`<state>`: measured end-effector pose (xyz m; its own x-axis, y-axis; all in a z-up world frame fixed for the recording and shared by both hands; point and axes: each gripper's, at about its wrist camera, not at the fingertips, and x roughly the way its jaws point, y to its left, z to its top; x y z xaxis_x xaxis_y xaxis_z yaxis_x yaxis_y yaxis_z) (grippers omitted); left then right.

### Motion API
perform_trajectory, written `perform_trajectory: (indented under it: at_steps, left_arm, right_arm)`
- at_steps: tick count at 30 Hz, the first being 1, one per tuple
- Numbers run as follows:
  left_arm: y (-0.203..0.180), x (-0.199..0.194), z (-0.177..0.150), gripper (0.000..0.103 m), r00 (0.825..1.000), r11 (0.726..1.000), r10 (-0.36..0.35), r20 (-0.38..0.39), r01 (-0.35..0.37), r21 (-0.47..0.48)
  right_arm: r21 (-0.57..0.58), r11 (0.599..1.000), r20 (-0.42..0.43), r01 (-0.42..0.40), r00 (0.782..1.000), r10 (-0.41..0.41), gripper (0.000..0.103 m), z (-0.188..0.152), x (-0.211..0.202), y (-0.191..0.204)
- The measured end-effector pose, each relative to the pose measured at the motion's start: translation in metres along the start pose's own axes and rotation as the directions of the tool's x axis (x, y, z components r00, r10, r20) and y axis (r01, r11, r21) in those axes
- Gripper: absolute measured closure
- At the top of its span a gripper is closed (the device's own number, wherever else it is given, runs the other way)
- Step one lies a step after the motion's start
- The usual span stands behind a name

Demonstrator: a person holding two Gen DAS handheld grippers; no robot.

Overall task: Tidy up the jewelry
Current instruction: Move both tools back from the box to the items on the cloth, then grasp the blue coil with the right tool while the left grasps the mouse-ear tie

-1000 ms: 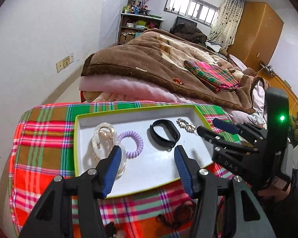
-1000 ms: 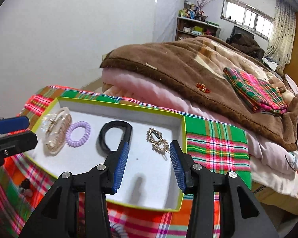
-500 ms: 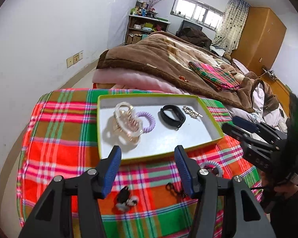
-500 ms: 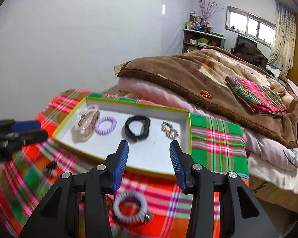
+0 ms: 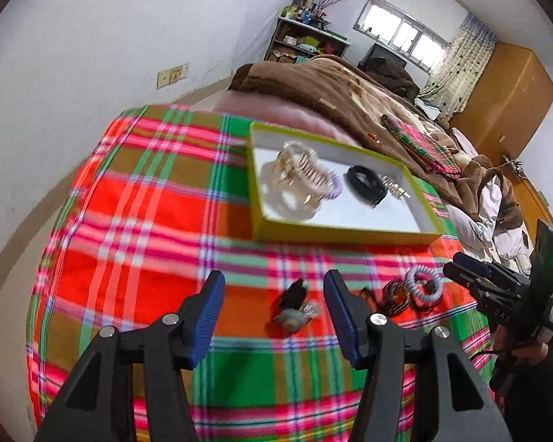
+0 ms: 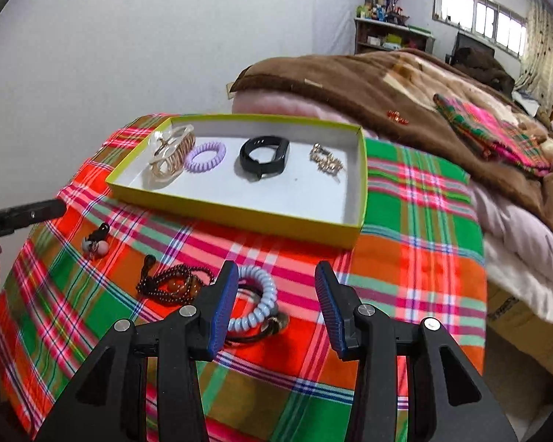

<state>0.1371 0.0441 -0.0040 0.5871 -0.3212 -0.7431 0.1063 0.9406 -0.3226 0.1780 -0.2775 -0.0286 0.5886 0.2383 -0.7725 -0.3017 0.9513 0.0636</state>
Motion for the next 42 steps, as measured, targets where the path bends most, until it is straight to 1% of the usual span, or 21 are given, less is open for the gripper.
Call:
perform_trajectory:
  at_steps: [4,6,8,10,13,14,17,21,22,23,33,38,42]
  left_arm:
    - [0.015,-0.002,-0.011,0.045,1.000,0.999,-0.019,-0.008,0.019,-0.034]
    - [0.020,-0.003,-0.014,0.045,1.000,0.999,-0.010,-0.013,0.010,-0.043]
    - [0.024,-0.003,-0.014,0.045,1.000,0.999,-0.004,-0.016,0.003,-0.051]
    - [0.029,-0.005,-0.016,0.045,1.000,0.998,-0.006,-0.012,0.005,-0.064]
    - [0.033,-0.004,-0.018,0.045,1.000,0.997,-0.009,-0.018,0.008,-0.070]
    - [0.033,-0.004,-0.019,0.045,1.000,0.997,-0.008,-0.021,0.007,-0.071]
    - [0.033,-0.001,-0.021,0.045,0.999,0.997,-0.013,-0.032,0.011,-0.074]
    - [0.028,0.003,-0.023,0.045,0.999,0.998,-0.023,-0.046,0.020,-0.066]
    - [0.026,0.003,-0.024,0.045,0.998,0.998,-0.028,-0.048,0.025,-0.063]
    - [0.025,0.004,-0.024,0.045,0.998,0.998,-0.032,-0.051,0.029,-0.061]
    - [0.007,0.018,-0.029,0.045,0.993,0.998,-0.061,-0.097,0.058,-0.026]
    - [0.003,0.022,-0.030,0.041,0.993,0.998,-0.062,-0.099,0.061,-0.013]
    - [-0.003,0.023,-0.028,0.041,0.994,0.999,-0.051,-0.098,0.051,-0.001]
  right_arm:
    - [-0.007,1.000,-0.026,-0.013,1.000,0.013,0.059,-0.004,0.007,0.004]
    - [-0.011,1.000,-0.034,-0.014,0.999,0.014,0.059,-0.006,0.010,0.006]
    - [-0.011,1.000,-0.041,-0.012,0.999,0.011,0.065,-0.006,0.012,0.007]
    - [-0.010,1.000,-0.043,-0.012,0.999,0.012,0.068,-0.006,0.013,0.007]
    - [-0.011,1.000,-0.048,-0.016,0.999,0.015,0.070,-0.007,0.015,0.008]
    - [-0.012,1.000,-0.052,-0.018,0.998,0.018,0.075,-0.007,0.016,0.008]
    - [-0.016,1.000,-0.059,-0.009,0.998,0.008,0.083,-0.009,0.018,0.009]
    - [-0.014,1.000,-0.059,-0.011,0.998,0.010,0.085,-0.010,0.017,0.008]
    - [-0.013,1.000,-0.057,-0.009,0.998,0.008,0.087,-0.010,0.017,0.008]
    - [-0.013,1.000,-0.056,-0.004,0.998,0.004,0.091,-0.010,0.016,0.008]
    - [0.013,1.000,0.002,-0.004,1.000,0.004,0.093,-0.008,0.003,0.004]
    - [0.039,0.999,0.034,-0.017,0.999,0.016,0.093,-0.007,-0.004,0.001]
    - [0.055,0.998,0.063,-0.031,0.998,0.028,0.093,-0.007,-0.012,-0.001]
